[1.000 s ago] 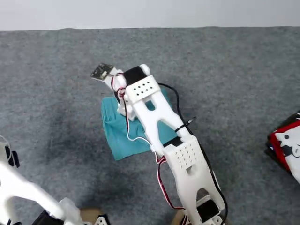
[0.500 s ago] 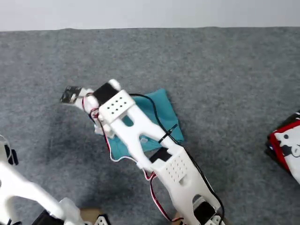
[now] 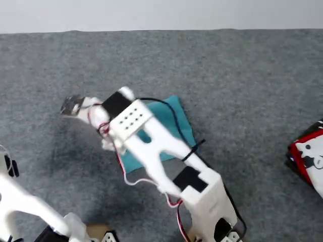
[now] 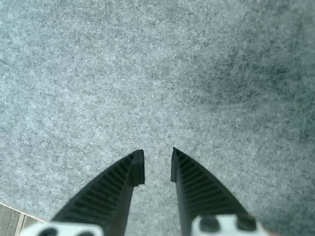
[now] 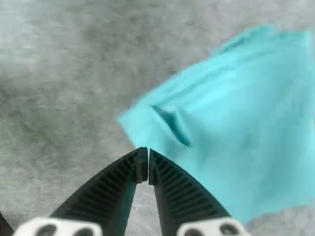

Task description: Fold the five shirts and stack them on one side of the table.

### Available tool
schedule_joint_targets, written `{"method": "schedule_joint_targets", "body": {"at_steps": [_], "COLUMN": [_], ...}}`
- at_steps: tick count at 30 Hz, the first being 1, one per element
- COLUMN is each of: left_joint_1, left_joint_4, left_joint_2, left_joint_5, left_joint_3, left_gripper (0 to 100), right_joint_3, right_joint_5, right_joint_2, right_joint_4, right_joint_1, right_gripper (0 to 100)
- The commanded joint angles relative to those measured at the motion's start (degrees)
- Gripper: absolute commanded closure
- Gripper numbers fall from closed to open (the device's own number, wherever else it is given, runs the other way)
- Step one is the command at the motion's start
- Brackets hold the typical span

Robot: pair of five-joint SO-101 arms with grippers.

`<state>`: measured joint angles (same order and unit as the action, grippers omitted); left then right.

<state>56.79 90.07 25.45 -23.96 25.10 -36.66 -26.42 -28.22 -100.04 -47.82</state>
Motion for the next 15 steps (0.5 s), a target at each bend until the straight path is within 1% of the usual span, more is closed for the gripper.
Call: {"method": "schedule_joint_targets", "body": {"at_steps": [1,4,7,10,13,15], "left_joint_1": [-0.53,-0.53,-0.53,-0.53,-0.53,-0.53], "left_joint_4": [-0.79,-0.7,-0.7,-0.7,-0.7,-0.88], "left_joint_2": [1.76,1.76,1.76,1.76,1.76,1.76], "left_joint_5": [0.09,0.09,0.09,0.09,0.09,0.09], "left_joint_3": [-0.13,-0.13,-0.13,-0.13,-0.13,-0.13], "left_gripper": [90,90,90,90,90,90], "right_joint_3": [-0.26,-0.26,-0.35,-0.35,-0.35,0.26], "right_joint_5": [-0.44,-0.44,-0.44,-0.44,-0.35,0.0], "right_joint_2": [0.57,-4.44,-8.66,-9.8,-9.63,-9.27], "right_joint_4": [1.89,4.0,4.09,1.71,-2.24,-2.95], "right_joint_1": [5.85,7.78,7.16,3.91,-1.19,-4.44], "right_gripper": [98.8,98.8,98.8,98.8,98.9,98.9]}}
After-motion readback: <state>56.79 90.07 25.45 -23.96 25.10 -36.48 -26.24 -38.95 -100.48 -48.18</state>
